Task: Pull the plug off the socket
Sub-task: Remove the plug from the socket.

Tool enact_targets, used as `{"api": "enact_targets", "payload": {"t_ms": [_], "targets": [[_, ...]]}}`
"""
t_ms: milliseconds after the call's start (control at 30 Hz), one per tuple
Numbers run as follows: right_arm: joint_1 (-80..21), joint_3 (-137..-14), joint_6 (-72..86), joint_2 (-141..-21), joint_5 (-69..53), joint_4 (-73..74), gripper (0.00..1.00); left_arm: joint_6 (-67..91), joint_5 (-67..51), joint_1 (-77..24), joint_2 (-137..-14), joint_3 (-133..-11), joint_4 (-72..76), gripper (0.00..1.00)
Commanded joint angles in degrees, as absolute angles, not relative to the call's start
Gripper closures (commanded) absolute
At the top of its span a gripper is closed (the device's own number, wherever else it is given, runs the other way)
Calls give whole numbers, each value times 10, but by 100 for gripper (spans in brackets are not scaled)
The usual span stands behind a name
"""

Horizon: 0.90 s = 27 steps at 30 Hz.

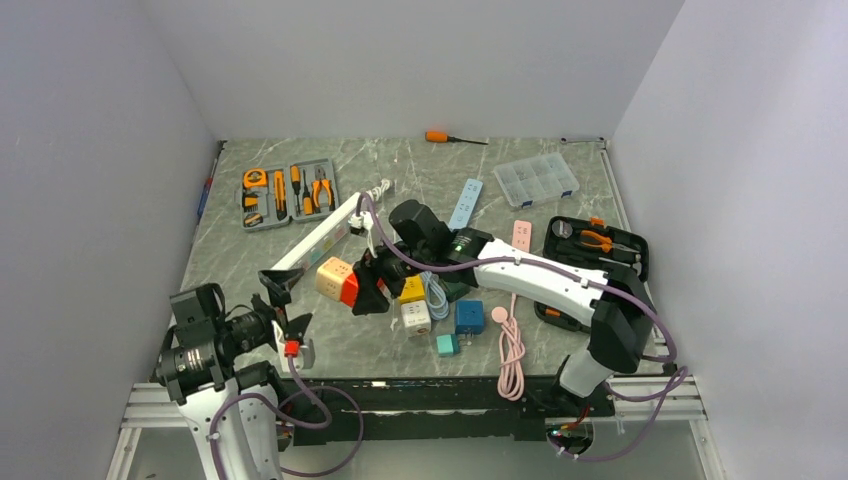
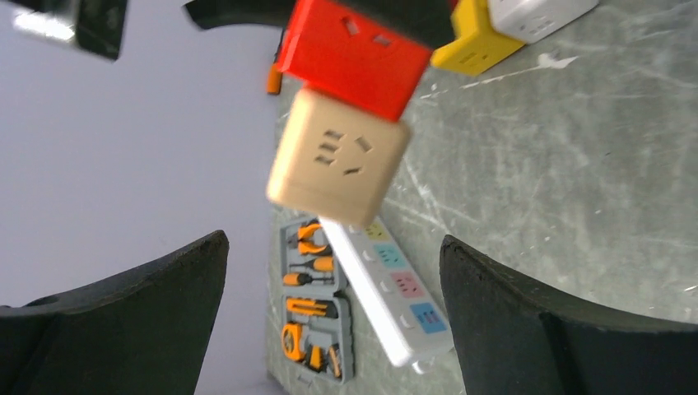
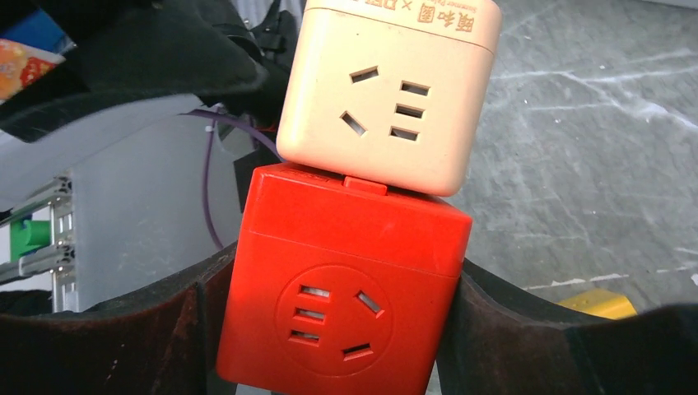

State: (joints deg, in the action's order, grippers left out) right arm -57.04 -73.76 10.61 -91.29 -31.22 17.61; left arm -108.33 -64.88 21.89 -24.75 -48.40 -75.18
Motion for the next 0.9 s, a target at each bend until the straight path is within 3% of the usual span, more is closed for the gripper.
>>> {"api": "enact_targets", "payload": {"t_ms": [0, 367, 567, 867], "targets": [[-567, -794, 87, -918, -375, 172, 100, -1348, -713, 219, -238, -466, -847, 1], [-581, -854, 72, -966, -395, 211, 100, -1367, -757, 219, -254, -445, -793, 1], [-592, -896, 64, -990, -401, 227, 100, -1528, -735, 212, -276, -431, -867, 1], [-609, -914, 58, -1020, -404, 237, 100, -1607, -713, 203, -311, -412, -834, 14]]}}
